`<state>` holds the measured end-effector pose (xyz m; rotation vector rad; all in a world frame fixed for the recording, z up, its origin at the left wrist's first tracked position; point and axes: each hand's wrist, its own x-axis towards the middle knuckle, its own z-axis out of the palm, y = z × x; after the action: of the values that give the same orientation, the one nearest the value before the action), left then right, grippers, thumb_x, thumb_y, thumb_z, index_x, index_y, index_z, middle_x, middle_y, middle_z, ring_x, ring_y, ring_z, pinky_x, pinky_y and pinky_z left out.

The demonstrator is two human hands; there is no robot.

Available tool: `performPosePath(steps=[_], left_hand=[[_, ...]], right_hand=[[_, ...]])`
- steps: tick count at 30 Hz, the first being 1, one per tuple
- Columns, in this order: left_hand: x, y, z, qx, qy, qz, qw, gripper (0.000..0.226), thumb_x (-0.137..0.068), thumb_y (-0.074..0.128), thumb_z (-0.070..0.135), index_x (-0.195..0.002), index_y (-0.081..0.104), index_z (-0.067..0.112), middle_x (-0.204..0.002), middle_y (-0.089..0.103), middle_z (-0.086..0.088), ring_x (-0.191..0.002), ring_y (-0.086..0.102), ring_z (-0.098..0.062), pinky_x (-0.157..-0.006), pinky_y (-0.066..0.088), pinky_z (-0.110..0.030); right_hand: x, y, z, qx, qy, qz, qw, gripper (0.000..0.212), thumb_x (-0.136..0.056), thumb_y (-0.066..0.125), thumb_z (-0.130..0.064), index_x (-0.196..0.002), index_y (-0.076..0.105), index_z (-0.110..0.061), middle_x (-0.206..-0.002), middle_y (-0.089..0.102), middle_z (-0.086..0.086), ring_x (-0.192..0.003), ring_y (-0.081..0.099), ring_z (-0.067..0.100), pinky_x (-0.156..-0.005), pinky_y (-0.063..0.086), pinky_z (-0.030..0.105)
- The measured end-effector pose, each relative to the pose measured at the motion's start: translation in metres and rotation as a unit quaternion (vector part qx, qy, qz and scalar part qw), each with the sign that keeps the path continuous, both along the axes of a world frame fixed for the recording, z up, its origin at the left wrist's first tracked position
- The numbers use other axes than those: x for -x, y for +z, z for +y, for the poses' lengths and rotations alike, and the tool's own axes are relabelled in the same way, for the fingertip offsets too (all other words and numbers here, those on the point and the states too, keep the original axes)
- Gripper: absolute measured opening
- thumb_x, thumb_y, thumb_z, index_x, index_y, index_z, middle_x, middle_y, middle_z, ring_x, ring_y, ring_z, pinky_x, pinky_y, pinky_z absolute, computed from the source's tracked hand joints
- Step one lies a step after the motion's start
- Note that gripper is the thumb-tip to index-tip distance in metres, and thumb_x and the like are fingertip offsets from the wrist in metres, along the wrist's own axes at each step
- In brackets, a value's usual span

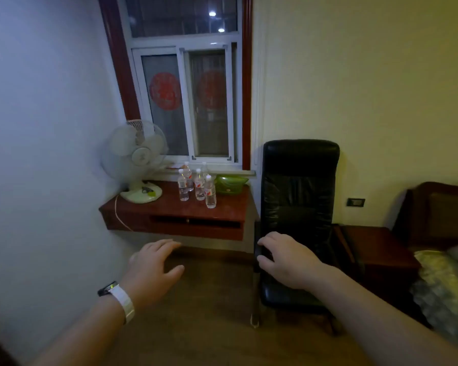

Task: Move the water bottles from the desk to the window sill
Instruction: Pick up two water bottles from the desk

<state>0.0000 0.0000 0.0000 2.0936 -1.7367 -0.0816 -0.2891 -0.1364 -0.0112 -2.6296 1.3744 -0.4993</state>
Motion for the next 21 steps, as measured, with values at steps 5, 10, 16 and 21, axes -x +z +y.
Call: performPosePath(steps=[5,10,16,21], left_hand=[[-0.001,-0.012,0.000,-0.027,0.012,-0.022,0.999,0.059,-0.092,0.054,0.052,-0.146,0.033,0.039,-0.153,0.035,0.012,-0.140,0.032,-0.011,-0.115,0.031,-0.041],[-0.024,-0.025,-0.016,-0.028,0.009,-0.036,0.999,0.058,-0.092,0.052,0.052,-0.146,0.034,0.038,-0.153,0.034,0.013,-0.140,0.031,-0.011,-0.115,0.029,-0.041],[-0.092,-0.060,-0.059,-0.058,0.008,-0.023,0.998,0.058,-0.092,0.054,0.051,-0.145,0.036,0.038,-0.154,0.034,0.012,-0.140,0.032,-0.010,-0.113,0.029,-0.039],[-0.176,-0.077,-0.103,-0.066,0.028,0.051,0.996,0.058,-0.091,0.056,0.049,-0.144,0.035,0.039,-0.151,0.038,0.012,-0.137,0.037,-0.011,-0.112,0.036,-0.040]], right_hand=[[-0.004,-0.014,-0.001,0.002,0.017,0.016,1.000,0.047,-0.088,0.046,-0.056,-0.130,0.050,-0.037,-0.128,0.052,-0.015,-0.112,0.050,0.005,-0.083,0.046,0.024],[-0.030,-0.030,-0.016,0.011,0.026,0.026,0.999,0.050,-0.089,0.047,-0.056,-0.134,0.049,-0.036,-0.137,0.049,-0.013,-0.121,0.049,0.007,-0.092,0.046,0.027],[-0.093,-0.060,-0.056,-0.025,0.010,0.053,0.998,0.057,-0.089,0.045,-0.061,-0.141,0.040,-0.037,-0.151,0.037,-0.010,-0.139,0.035,0.013,-0.106,0.037,0.034],[-0.174,-0.074,-0.092,-0.074,0.008,0.096,0.993,0.061,-0.090,0.041,-0.063,-0.146,0.031,-0.041,-0.157,0.030,-0.011,-0.146,0.024,0.017,-0.114,0.028,0.042]])
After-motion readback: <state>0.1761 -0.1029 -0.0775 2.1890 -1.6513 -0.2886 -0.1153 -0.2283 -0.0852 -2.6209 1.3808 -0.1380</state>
